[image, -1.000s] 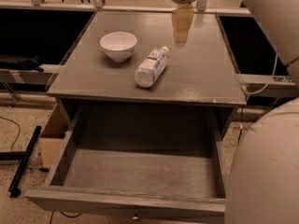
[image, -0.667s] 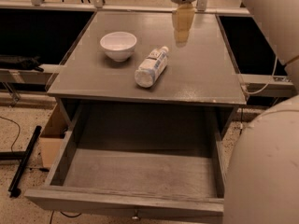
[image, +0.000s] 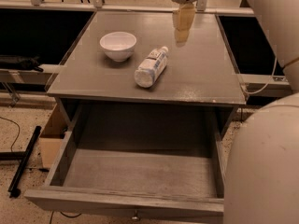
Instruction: Place blue plastic bottle into top drawer
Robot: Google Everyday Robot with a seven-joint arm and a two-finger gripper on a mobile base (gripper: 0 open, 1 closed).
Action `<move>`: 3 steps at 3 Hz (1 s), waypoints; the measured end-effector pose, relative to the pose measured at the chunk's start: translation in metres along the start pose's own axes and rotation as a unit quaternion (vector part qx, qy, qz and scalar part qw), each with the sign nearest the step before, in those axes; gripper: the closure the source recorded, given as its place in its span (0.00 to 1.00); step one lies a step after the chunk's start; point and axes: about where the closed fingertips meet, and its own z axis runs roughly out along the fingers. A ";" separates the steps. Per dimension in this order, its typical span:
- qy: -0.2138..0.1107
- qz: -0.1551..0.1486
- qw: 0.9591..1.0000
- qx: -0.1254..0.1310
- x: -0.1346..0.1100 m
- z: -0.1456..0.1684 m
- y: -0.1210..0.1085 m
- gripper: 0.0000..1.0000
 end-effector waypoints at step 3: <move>-0.076 0.004 0.997 -0.005 -0.002 0.010 0.005 0.00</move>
Offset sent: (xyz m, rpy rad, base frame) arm -0.0027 -0.0062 -0.0118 0.1627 0.1162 0.0988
